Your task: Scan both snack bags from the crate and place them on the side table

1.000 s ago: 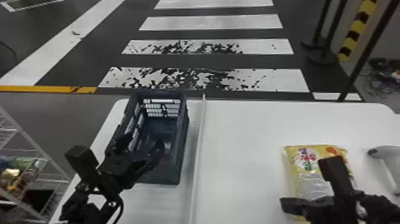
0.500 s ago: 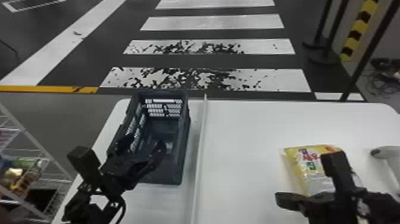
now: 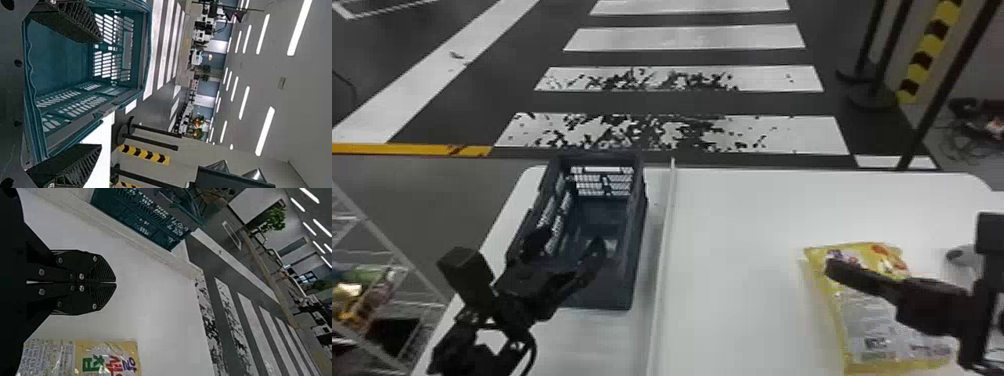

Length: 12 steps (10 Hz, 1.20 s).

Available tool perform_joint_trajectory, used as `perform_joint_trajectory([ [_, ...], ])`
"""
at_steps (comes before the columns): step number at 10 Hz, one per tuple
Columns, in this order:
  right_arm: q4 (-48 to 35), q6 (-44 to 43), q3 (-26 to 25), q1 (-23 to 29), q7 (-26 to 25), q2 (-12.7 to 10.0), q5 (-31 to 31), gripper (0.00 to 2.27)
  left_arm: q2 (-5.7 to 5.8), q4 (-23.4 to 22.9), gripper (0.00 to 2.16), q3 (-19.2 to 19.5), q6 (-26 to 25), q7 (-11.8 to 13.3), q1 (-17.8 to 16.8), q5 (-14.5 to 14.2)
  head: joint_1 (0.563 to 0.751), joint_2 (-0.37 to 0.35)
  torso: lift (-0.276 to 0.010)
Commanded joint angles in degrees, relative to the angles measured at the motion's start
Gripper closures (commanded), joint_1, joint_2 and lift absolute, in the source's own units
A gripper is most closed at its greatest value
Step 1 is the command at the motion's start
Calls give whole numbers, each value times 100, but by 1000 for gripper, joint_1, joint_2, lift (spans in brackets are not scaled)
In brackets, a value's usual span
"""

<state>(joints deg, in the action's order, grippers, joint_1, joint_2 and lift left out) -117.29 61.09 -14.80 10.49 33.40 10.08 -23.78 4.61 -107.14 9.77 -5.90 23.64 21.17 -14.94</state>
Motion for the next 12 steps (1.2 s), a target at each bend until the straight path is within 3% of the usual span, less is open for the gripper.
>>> perform_joint_trajectory([
  [1, 31, -242, -524, 23, -79, -94, -92, 2263, 4, 9, 36, 8, 14, 0, -16, 0, 695, 53, -95],
  [5, 716, -681, -849, 32, -255, -102, 805, 2263, -22, 26, 36, -19, -4, 0, -16, 0, 695, -69, -95],
  [12, 1120, -1068, -1394, 111, -395, -67, 1156, 2263, -22, 149, 36, -10, 32, 0, -43, 0, 695, -174, -95],
])
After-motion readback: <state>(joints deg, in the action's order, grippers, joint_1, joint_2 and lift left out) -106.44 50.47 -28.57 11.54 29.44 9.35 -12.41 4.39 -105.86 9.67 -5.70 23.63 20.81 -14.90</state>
